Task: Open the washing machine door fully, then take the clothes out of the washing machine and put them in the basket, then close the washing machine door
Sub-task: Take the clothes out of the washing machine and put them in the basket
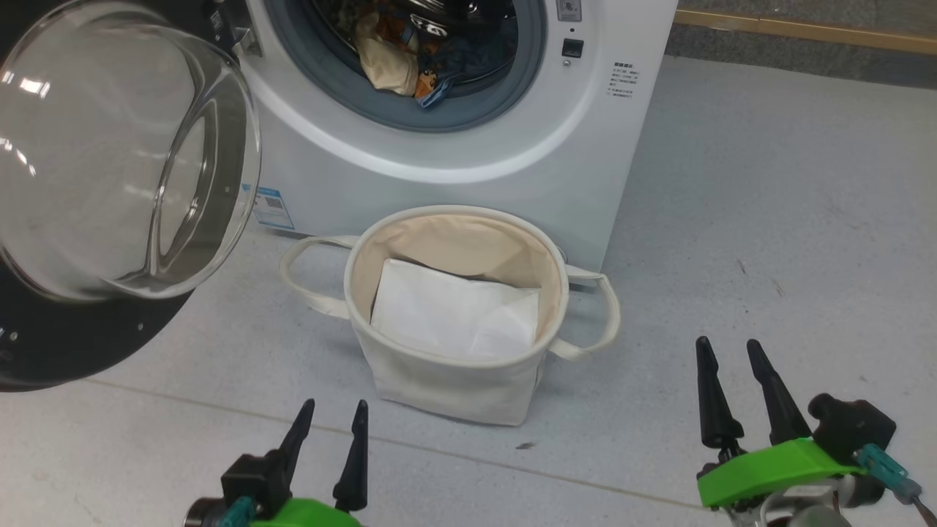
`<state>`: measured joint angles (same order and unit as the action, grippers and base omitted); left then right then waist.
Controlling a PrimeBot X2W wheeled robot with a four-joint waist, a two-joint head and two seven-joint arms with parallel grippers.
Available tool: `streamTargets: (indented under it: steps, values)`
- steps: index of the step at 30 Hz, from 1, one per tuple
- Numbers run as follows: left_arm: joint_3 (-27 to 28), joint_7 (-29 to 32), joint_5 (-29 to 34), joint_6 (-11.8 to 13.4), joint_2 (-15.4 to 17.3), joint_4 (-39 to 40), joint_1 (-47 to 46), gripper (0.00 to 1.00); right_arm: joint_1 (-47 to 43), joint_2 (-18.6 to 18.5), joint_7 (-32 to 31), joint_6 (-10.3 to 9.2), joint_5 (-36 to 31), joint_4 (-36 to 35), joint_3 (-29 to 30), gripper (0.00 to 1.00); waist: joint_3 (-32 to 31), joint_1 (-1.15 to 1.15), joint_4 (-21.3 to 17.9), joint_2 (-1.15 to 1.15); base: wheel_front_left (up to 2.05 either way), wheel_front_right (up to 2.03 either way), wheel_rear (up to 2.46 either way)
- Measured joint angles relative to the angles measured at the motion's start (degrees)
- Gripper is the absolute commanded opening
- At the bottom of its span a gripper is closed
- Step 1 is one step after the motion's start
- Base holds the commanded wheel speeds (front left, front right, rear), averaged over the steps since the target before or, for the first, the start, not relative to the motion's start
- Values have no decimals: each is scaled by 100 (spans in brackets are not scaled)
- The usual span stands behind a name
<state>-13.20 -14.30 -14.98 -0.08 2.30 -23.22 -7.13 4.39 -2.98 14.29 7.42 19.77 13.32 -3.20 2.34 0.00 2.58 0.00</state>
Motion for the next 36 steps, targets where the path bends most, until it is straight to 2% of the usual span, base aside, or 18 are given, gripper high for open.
streamTargets:
  steps: [8,23,36]
  values:
    - [-20,0,30,-46,2,-44,-45,100,9,2,0,0,1,7,-19,100,78,0,6,0,82,-97,15]
    - [-337,0,78,-151,11,85,-179,100,174,16,0,1,52,13,-32,100,210,0,30,0,165,-157,-8]
    - [-469,0,126,-144,12,249,-197,100,235,18,0,1,52,34,-131,100,349,0,52,0,30,-29,0]
